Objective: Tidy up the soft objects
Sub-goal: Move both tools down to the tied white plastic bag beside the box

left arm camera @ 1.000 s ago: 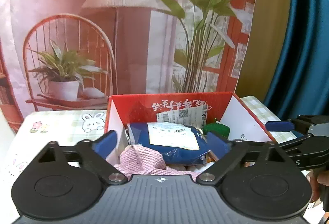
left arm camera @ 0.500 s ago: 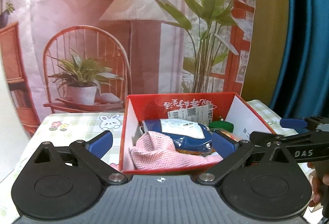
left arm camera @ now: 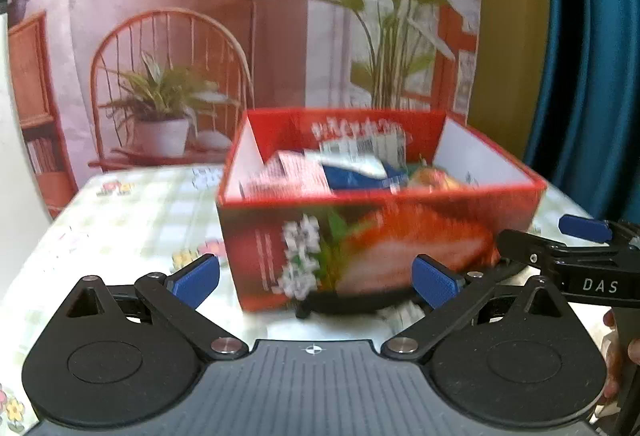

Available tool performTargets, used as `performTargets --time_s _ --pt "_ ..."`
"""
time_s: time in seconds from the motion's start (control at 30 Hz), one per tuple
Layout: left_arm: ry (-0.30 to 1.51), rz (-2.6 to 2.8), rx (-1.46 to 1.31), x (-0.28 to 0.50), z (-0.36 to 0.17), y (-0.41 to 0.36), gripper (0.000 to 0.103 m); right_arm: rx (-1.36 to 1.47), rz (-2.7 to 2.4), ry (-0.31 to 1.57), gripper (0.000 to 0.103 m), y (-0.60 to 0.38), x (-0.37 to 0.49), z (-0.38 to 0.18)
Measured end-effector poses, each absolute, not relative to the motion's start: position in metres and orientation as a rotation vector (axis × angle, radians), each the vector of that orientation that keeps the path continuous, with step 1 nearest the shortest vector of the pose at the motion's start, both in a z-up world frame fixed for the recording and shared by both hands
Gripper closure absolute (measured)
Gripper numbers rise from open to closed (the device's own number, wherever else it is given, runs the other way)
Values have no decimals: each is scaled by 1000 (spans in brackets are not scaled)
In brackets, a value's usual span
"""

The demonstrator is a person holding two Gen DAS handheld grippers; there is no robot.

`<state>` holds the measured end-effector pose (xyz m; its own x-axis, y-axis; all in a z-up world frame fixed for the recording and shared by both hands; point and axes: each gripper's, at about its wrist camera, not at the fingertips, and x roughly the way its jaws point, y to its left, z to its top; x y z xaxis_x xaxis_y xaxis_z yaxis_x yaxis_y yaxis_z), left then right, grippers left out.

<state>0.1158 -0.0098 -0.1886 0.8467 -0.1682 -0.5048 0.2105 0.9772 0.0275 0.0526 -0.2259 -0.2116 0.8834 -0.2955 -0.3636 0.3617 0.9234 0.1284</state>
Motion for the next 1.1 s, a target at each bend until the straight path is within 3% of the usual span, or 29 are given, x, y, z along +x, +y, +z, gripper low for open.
performTargets --time_s 0.43,1.1 --pt "645 -173 37 123 -233 3 0 193 -369 440 0 -227 44 -265" --pt "770 -178 -61 138 -276 29 0 204 -285 512 1 -234 61 -278"
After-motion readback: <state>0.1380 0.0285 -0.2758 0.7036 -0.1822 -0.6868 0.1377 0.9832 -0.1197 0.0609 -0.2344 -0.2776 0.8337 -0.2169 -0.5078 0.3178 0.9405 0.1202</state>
